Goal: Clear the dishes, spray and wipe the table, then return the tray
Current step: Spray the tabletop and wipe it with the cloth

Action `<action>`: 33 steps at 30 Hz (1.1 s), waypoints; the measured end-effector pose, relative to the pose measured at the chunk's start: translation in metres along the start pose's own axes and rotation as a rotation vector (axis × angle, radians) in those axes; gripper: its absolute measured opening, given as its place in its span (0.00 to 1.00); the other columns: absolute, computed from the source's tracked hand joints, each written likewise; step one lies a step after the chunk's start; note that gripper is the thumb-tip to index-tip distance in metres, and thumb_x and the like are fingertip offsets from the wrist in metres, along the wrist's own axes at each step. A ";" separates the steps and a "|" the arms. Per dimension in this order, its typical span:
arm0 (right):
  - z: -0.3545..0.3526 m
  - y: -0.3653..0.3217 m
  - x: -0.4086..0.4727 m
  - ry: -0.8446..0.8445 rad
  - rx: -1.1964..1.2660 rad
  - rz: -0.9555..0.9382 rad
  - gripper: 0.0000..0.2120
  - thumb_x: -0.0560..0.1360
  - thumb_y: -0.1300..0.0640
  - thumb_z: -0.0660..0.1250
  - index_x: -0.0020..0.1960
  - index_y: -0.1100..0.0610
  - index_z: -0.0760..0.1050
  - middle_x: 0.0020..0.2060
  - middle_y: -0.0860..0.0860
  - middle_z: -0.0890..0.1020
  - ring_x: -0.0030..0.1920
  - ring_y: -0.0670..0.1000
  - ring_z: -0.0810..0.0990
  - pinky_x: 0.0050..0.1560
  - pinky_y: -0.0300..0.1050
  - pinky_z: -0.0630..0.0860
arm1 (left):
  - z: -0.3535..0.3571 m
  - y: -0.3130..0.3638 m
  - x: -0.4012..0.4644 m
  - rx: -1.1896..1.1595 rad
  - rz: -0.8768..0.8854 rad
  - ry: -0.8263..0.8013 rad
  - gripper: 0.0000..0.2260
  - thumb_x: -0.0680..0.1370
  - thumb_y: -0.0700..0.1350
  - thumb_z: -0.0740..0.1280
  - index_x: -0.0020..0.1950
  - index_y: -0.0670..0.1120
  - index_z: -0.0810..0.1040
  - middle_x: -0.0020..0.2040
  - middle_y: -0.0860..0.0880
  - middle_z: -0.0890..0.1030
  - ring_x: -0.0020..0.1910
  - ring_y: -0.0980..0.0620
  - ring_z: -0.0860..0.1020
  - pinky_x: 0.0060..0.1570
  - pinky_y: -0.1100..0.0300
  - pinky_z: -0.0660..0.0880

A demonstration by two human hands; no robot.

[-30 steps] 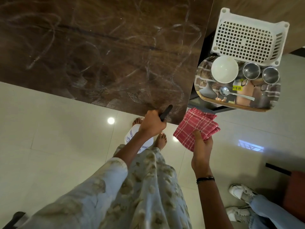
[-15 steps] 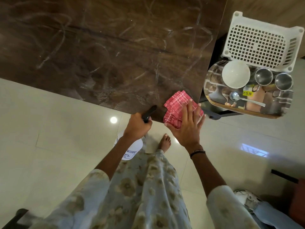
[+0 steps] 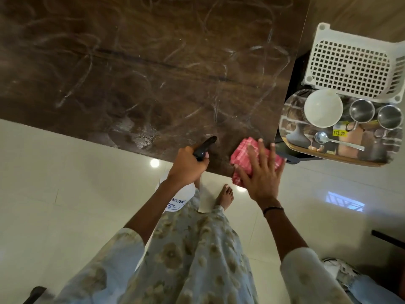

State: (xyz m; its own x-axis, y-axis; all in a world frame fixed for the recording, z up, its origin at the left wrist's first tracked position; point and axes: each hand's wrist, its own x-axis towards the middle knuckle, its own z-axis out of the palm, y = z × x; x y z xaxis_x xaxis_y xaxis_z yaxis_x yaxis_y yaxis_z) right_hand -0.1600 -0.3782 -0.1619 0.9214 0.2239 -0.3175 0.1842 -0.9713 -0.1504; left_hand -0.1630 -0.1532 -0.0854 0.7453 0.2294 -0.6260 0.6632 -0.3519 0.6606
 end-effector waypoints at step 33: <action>-0.014 -0.002 0.037 0.002 -0.025 -0.077 0.31 0.76 0.35 0.52 0.76 0.45 0.55 0.78 0.51 0.52 0.77 0.58 0.48 0.70 0.72 0.51 | 0.011 0.070 0.057 0.089 0.032 -0.076 0.03 0.73 0.43 0.68 0.42 0.44 0.80 0.31 0.52 0.76 0.29 0.53 0.74 0.30 0.65 0.68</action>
State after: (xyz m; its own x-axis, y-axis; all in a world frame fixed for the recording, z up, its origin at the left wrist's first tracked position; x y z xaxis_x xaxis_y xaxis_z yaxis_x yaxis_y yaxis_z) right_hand -0.1212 -0.3691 -0.1601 0.9050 0.2975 -0.3040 0.2625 -0.9530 -0.1510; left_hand -0.0750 -0.1745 -0.0792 0.7563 0.1484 -0.6372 0.6281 -0.4375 0.6435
